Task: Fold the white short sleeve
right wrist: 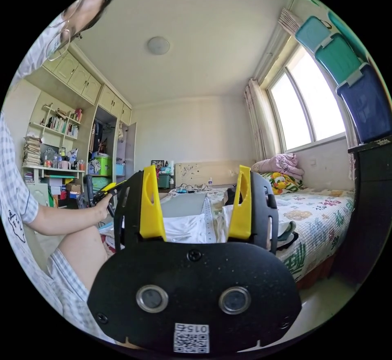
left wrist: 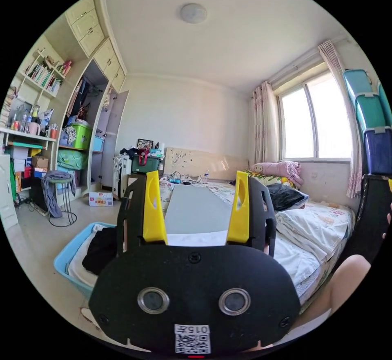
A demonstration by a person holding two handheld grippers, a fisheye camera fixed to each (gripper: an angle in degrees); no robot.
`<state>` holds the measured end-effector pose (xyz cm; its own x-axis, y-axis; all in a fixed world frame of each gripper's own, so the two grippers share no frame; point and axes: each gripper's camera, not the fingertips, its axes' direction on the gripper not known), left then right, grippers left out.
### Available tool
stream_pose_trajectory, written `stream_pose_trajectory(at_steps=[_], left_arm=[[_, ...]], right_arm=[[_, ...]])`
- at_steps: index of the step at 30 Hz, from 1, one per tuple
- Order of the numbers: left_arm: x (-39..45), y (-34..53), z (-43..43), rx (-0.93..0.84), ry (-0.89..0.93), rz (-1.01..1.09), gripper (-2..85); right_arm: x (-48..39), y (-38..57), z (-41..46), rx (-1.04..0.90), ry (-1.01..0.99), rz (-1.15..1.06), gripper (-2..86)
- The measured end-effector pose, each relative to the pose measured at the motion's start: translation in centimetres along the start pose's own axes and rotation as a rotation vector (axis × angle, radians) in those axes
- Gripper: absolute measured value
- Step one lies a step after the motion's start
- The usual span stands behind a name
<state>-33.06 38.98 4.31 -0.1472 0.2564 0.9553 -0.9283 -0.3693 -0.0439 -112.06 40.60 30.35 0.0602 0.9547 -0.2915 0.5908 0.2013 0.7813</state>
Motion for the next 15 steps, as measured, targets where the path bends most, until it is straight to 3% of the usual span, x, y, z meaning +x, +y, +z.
stream_pose_trajectory(at_steps=[9, 15], left_arm=[[7.9, -3.4, -1.2, -0.063, 0.009, 0.021, 24.8], [14.0, -9.0, -3.4, 0.024, 0.184, 0.028, 24.6]], right_arm=[[1.7, 1.2, -7.6, 0.047, -0.002, -0.049, 27.5], [2.5, 0.9, -11.6, 0.083, 0.030, -0.063, 27.3]])
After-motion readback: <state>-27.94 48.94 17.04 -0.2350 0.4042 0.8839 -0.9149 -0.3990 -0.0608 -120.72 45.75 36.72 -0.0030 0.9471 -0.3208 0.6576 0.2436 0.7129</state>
